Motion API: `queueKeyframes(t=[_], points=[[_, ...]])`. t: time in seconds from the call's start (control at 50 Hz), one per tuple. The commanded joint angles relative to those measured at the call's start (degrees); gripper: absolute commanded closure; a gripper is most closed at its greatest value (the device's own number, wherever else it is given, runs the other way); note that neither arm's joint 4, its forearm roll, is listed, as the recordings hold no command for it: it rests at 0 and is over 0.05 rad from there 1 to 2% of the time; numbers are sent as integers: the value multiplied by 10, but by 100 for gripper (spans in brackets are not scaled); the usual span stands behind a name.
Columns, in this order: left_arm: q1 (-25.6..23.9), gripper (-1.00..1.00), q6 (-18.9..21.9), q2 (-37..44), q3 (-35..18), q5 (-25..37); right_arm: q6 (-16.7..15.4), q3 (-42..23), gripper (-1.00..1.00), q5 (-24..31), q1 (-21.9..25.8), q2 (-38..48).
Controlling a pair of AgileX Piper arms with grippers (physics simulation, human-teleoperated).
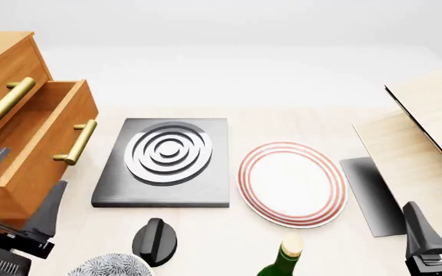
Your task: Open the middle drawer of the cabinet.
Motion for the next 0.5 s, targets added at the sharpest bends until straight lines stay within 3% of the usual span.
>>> queueKeyframes(t=[0.02, 0.5], points=[[7, -100, -74, -75, -53, 126, 1, 0, -100, 0, 1, -1], [36, -100, -247, -39, -208, 273, 1, 0, -100, 0, 1, -1]])
